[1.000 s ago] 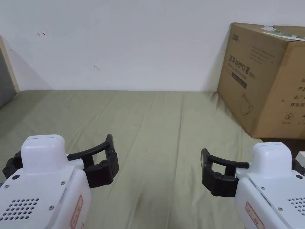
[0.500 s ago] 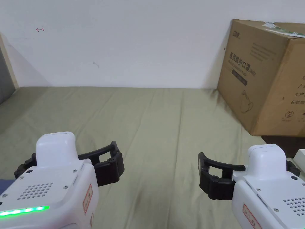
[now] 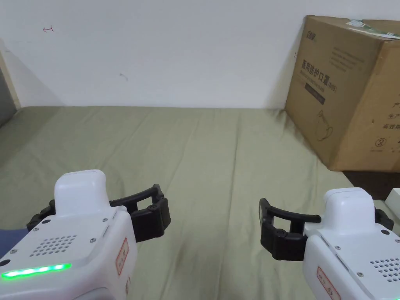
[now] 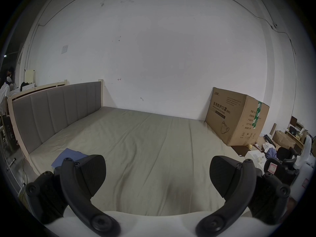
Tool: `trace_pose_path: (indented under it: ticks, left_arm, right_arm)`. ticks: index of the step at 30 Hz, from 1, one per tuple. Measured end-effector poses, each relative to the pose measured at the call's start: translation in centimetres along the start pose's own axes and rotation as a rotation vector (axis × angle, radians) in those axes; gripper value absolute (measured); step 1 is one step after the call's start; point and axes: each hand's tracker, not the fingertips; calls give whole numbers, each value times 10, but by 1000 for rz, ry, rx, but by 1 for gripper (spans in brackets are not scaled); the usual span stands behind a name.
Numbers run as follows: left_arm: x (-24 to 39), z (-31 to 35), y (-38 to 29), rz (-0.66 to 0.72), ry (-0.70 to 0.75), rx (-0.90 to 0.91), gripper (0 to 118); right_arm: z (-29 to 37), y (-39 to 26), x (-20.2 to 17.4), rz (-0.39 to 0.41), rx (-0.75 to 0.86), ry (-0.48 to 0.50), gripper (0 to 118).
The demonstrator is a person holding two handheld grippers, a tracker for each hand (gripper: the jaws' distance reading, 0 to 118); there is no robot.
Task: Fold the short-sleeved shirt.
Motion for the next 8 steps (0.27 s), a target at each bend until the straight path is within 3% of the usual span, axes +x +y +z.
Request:
trace_pose_path:
  ticks: [8]
  left_arm:
    - [-7, -11, 1, 77, -20, -51, 118]
  right_arm:
    - [-7, -9, 5, -12, -16, -4, 118]
